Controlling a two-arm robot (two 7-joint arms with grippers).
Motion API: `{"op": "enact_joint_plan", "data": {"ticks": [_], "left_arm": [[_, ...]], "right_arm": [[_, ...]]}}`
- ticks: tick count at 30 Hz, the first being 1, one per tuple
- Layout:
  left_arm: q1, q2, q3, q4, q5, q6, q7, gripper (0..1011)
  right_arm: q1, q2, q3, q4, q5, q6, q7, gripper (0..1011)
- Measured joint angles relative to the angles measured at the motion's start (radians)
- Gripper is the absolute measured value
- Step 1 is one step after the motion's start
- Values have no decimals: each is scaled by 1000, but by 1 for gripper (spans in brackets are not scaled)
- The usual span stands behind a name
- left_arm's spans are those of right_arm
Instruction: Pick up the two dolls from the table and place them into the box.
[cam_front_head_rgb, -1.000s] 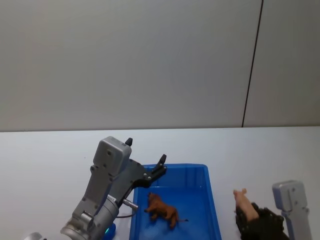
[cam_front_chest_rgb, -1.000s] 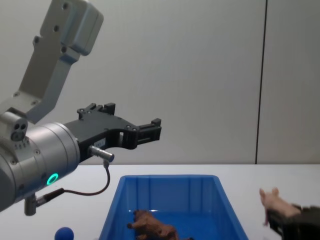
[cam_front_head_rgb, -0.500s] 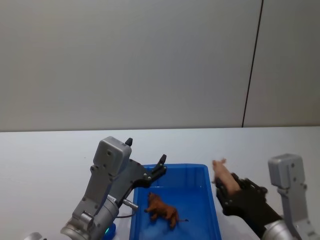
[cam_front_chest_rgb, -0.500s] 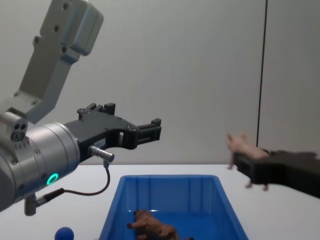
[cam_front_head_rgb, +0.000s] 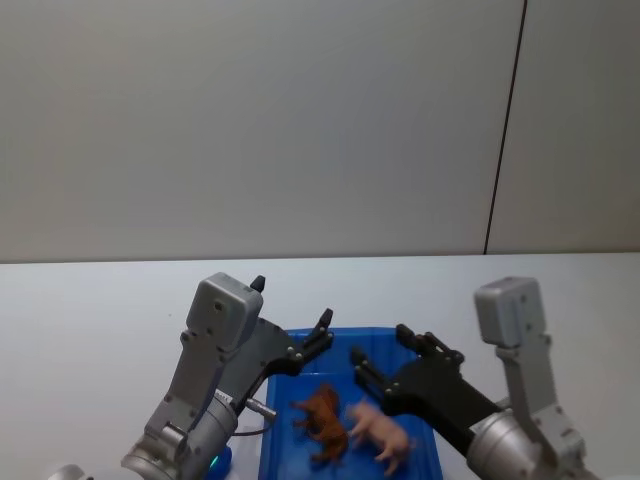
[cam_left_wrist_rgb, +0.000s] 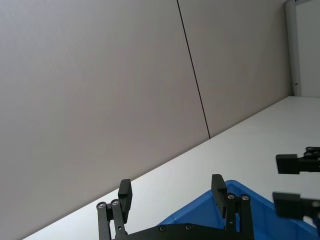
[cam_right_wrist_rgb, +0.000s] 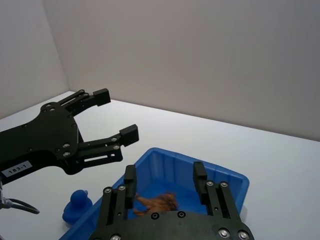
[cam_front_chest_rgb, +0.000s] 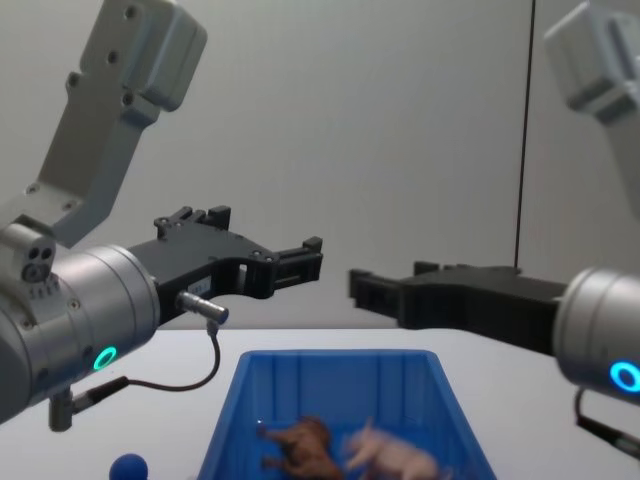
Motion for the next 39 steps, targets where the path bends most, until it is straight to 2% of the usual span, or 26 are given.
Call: {"op": "enact_joint_plan", "data": {"ticks": [6,13,24,39], "left_arm": [[0,0,0,0,0,0,0,1002],[0,0,0,0,0,0,0,1002],[0,0,0,0,0,0,0,1002],[0,0,0,0,0,0,0,1002]], "right_arm": [[28,-18,-10,31,-17,30,13,823],[37,-24,-12,44,-36,62,-19,998],[16,-9,6,11,-57,101,-128,1001],[-39,29,42,-71,-79,93,-277,1001]]}}
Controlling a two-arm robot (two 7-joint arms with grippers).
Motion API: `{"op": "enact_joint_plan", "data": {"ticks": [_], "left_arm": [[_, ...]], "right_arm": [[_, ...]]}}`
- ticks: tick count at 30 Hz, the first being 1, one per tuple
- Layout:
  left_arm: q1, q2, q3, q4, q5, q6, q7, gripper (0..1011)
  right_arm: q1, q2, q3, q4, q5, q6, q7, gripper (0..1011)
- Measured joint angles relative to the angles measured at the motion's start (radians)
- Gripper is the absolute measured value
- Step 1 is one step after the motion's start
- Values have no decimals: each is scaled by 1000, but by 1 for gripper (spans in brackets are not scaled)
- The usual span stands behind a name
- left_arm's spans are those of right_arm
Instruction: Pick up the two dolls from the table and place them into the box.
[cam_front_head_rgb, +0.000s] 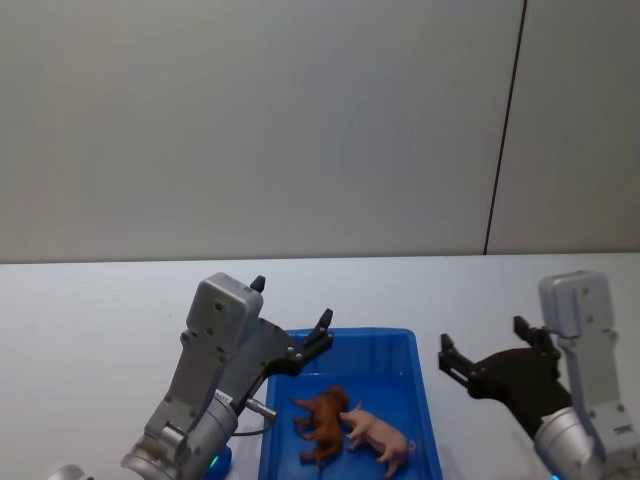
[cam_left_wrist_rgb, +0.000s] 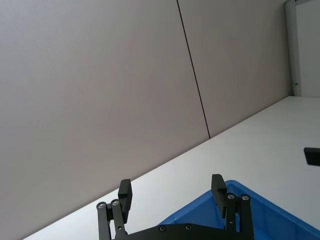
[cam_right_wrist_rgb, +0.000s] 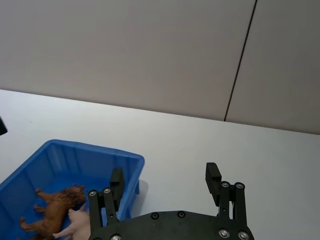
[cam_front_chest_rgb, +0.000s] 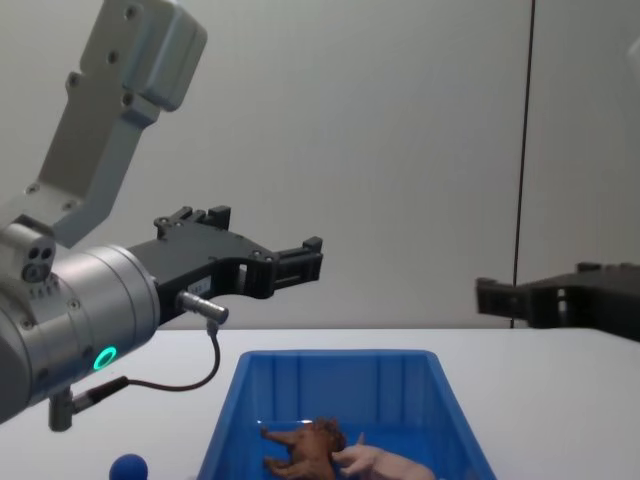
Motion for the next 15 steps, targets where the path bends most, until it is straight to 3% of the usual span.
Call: {"op": "enact_joint_plan", "data": {"ticks": [15], "left_arm": [[8,10,-8,-12,-12,25,1,1002]], "right_arm": [[-25,18,18,-34,-7,-10,-60,1001]]}}
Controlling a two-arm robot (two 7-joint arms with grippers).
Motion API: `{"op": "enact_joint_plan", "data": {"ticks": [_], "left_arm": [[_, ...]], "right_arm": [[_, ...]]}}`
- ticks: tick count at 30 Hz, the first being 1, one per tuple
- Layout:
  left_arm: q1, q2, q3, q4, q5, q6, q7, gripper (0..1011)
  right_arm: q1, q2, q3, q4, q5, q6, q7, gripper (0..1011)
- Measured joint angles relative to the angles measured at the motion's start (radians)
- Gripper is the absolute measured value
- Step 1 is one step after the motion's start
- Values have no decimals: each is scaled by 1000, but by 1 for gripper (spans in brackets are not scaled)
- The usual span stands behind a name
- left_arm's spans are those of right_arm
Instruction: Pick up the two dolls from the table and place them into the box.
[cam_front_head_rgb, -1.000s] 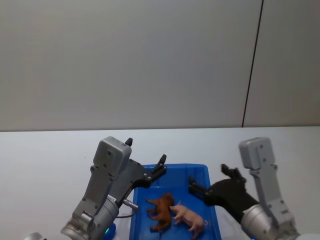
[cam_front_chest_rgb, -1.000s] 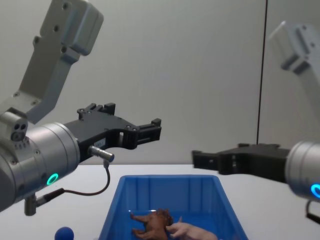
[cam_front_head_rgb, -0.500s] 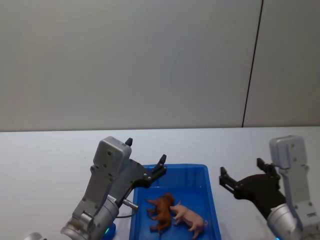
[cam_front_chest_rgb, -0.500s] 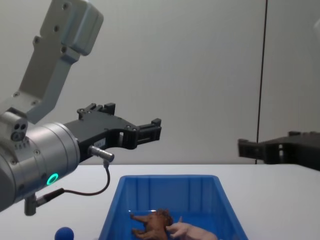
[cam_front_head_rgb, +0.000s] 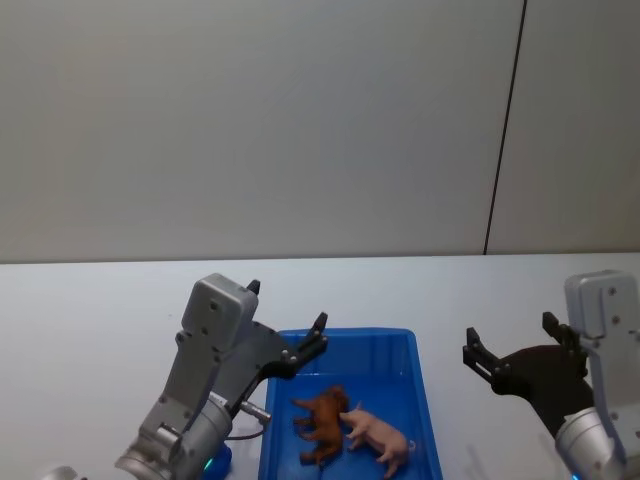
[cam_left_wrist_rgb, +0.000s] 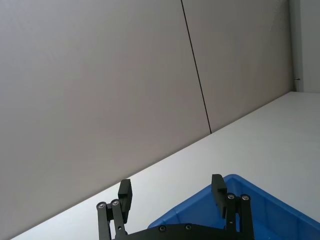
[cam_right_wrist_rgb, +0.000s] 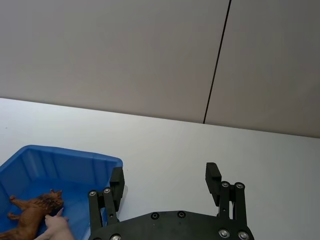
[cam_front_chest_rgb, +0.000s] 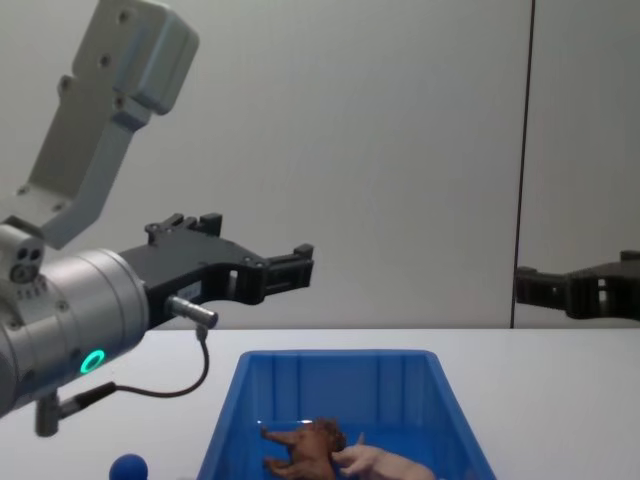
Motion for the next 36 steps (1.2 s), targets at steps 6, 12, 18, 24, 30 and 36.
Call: {"op": "enact_joint_plan", "data": {"ticks": [6,12,18,24,30,36], "left_arm": [[10,14,-11,-15,-22,41,2,1002],[25,35,-27,-33,-60,100,8,1002],[41,59,-46,-44,-105,146,14,1002],[54,79,-63,-47,-142,184,14,1002],[60,94,-77,-42,-171,221,2,1002],[61,101,-86,-27,-190,252,-14,1002]], "right_arm": [[-4,3,3,-5,-1,-1,-10,1001],[-6,4,5,-8,-2,-2,-15,1001],[-8,6,6,-11,-2,-3,-19,1001],[-9,6,6,-12,-3,-4,-21,1001],[-9,7,7,-12,-3,-4,-22,1001],[-10,7,7,-13,-3,-4,-23,1001]]}}
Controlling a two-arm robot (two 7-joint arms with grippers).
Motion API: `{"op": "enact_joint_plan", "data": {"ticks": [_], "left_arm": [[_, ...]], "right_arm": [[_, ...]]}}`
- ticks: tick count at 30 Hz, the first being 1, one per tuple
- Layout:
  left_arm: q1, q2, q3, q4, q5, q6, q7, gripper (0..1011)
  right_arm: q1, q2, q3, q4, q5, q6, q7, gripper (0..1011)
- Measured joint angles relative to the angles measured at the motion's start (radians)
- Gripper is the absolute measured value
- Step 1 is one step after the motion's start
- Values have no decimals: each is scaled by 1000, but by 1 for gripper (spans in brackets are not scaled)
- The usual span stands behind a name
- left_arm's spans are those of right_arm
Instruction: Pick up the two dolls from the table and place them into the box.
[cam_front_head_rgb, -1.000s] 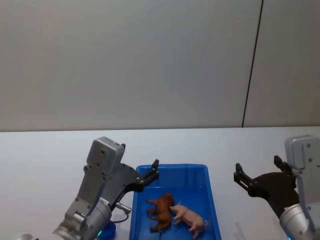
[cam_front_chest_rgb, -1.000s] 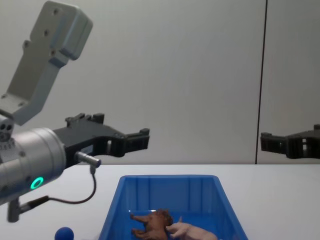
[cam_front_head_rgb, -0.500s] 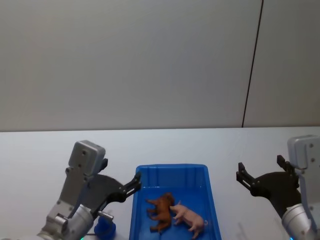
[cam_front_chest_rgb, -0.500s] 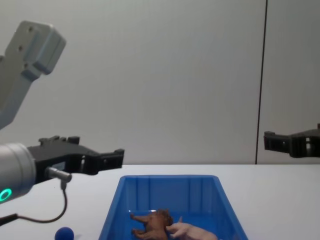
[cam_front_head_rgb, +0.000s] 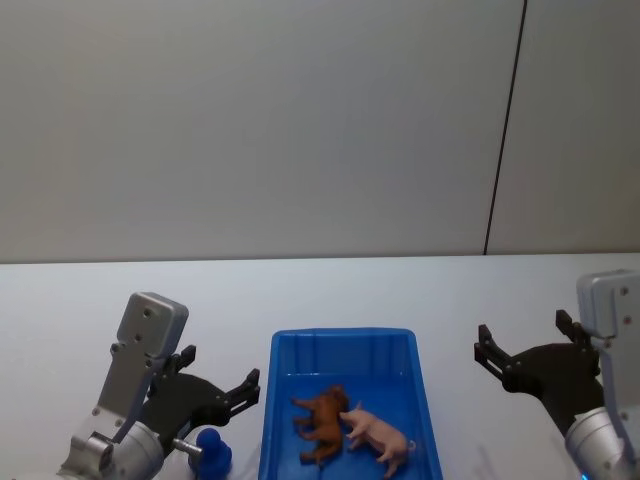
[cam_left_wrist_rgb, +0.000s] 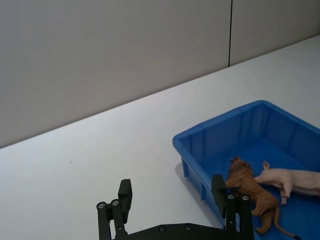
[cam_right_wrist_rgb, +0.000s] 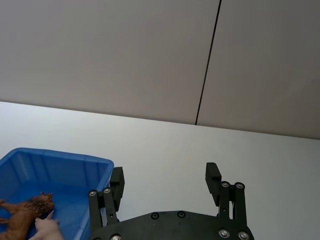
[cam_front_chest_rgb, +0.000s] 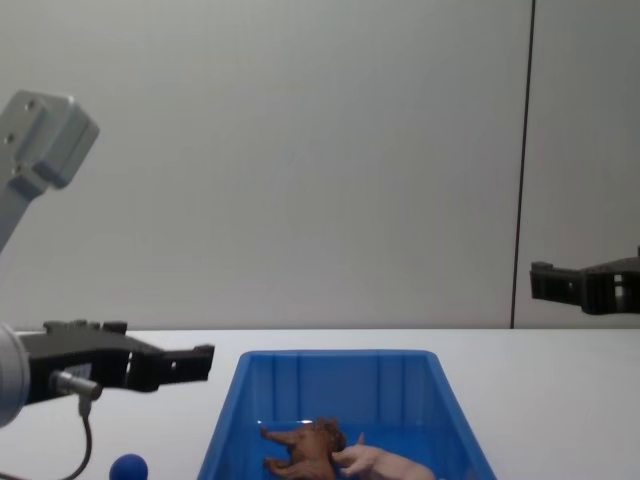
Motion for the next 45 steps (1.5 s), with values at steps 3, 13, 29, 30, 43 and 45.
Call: {"op": "enact_joint_plan", "data": {"ticks": [3,13,29,30,43,45], "left_arm": [[0,2,-4,11,-8,13,-6,1002],[1,4,-12,47,-29,42,-20,1002],[8,-1,-18,91,-72,54,-40,1002],[8,-3,-18,95,-76,55,-42,1002],[7,-12,-20,124,-96,69,-50,682],[8,-13,-20,127,-101,71,-51,626]], "right_arm": [[0,0,0,0,0,0,0,1001],[-1,0,0,-1,0,0,-1,1001],[-1,0,0,-1,0,0,-1,1001],[0,0,0,-1,0,0,-1,1001],[0,0,0,0,0,0,-1,1001],[0,0,0,0,0,0,-1,1001]]}}
